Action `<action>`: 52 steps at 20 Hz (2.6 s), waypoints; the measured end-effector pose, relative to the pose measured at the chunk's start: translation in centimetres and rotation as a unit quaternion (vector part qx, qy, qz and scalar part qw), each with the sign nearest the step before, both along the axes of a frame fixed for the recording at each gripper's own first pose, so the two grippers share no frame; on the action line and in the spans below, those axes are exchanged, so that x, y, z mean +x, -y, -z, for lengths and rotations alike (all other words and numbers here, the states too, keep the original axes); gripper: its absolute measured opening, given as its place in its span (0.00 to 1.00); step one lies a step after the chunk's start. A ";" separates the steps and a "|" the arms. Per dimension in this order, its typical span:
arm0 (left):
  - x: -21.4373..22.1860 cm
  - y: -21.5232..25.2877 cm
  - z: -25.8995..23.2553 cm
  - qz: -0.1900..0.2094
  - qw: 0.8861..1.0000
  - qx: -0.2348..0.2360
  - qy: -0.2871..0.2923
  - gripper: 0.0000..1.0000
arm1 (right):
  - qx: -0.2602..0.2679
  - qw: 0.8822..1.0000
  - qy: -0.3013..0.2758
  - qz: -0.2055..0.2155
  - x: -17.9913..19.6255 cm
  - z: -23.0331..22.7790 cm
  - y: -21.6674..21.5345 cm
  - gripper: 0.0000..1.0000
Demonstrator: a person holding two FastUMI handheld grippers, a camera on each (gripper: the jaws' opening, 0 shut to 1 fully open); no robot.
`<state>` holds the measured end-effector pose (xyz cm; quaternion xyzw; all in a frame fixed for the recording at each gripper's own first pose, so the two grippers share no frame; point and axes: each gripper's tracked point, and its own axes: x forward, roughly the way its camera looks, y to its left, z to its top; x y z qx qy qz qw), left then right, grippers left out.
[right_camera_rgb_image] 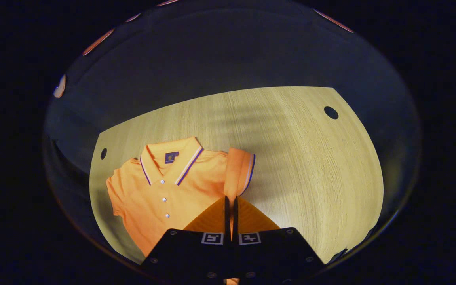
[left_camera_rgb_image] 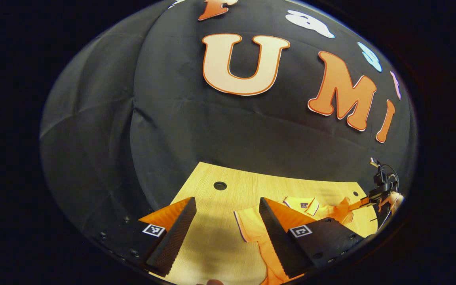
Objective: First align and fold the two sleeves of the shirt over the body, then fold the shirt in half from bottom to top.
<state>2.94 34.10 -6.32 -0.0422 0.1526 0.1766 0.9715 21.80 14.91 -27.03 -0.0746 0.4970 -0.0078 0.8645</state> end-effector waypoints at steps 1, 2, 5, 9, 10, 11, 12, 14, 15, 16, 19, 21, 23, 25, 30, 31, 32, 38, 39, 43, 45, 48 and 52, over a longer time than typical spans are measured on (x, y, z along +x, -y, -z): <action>-0.2 -0.2 0.0 0.002 1.000 0.001 -0.001 0.98 | 0.005 1.000 0.001 -0.006 -0.2 0.0 -1.2 0.00; -0.4 -0.6 0.1 0.003 1.000 0.001 -0.001 0.98 | 0.011 1.000 0.001 -0.012 -0.2 0.0 -2.3 0.00; -1.1 -1.6 0.3 0.002 1.000 -0.002 -0.003 0.98 | 0.019 0.999 -0.003 -0.029 -0.5 0.9 -5.5 0.00; -1.9 -2.8 1.1 -0.003 1.000 -0.015 -0.008 0.98 | 0.030 0.998 -0.007 -0.054 -0.6 2.8 -8.8 0.00; -2.1 -3.1 1.4 -0.004 1.000 -0.016 -0.011 0.98 | 0.037 0.997 -0.013 -0.061 -0.7 3.5 -9.7 0.01; -2.4 -3.5 1.6 -0.007 1.000 -0.017 -0.014 0.98 | 0.045 0.997 -0.018 -0.065 -0.9 4.1 -10.5 0.01; -2.6 -3.7 1.7 -0.010 1.000 -0.017 -0.016 0.98 | 0.051 0.996 -0.027 -0.067 -1.2 5.2 -11.4 0.02; -2.7 -4.3 1.9 -0.013 1.000 -0.017 -0.019 1.00 | 0.045 0.997 -0.032 -0.061 -1.2 6.3 -11.9 0.02; -2.9 -4.5 2.0 -0.015 1.000 -0.017 -0.020 0.98 | 0.048 0.996 -0.036 -0.061 -1.2 6.8 -12.1 0.02; -2.9 -4.7 2.1 -0.017 0.999 -0.018 -0.021 1.00 | 0.051 0.996 -0.040 -0.061 -1.3 6.9 -12.4 0.02; -3.2 -5.1 2.7 -0.022 0.999 -0.027 -0.026 0.98 | 0.057 0.994 -0.053 -0.072 -1.9 8.0 -13.5 0.02; -3.4 -5.3 3.0 -0.025 0.999 -0.030 -0.029 0.98 | 0.061 0.993 -0.063 -0.079 -2.3 9.0 -14.3 0.02; -3.3 -5.4 3.4 -0.025 0.999 -0.032 -0.032 0.98 | 0.068 0.991 -0.072 -0.086 -2.6 9.8 -15.0 0.02; -3.4 -5.6 3.5 -0.026 0.999 -0.033 -0.034 0.98 | 0.081 0.989 -0.081 -0.096 -3.1 10.2 -16.0 0.04; -3.2 -5.5 4.0 -0.025 0.998 -0.040 -0.040 0.98 | 0.125 0.981 -0.087 -0.119 -4.2 10.1 -18.9 0.46; -3.1 -5.4 4.2 -0.025 0.998 -0.042 -0.041 0.98 | 0.124 0.982 -0.081 -0.121 -4.1 10.1 -19.0 0.66; -3.1 -5.4 4.3 -0.024 0.998 -0.043 -0.043 0.98 | 0.122 0.982 -0.075 -0.124 -4.0 9.9 -18.9 0.85; -1.5 -3.5 6.1 -0.009 0.996 -0.062 -0.067 0.98 | 0.114 0.985 -0.028 -0.129 -3.3 6.6 -18.1 0.99; -1.2 -3.1 6.7 -0.006 0.995 -0.067 -0.072 0.98 | 0.116 0.985 -0.016 -0.129 -3.0 5.6 -17.9 0.98; 1.1 -1.6 8.4 0.013 0.992 -0.084 -0.096 0.98 | 0.109 0.985 0.040 -0.130 -1.7 1.5 -16.4 0.99; 2.3 -0.9 9.5 0.019 0.990 -0.090 -0.111 0.98 | 0.104 0.983 0.067 -0.133 -1.2 -0.6 -15.4 0.99; 4.6 0.2 11.9 0.034 0.984 -0.097 -0.148 0.98 | 0.087 0.981 0.107 -0.135 -0.7 -4.1 -13.3 0.98; 6.9 2.1 15.7 0.042 0.971 -0.126 -0.197 0.98 | 0.074 0.976 0.150 -0.136 -1.0 -8.3 -10.5 0.99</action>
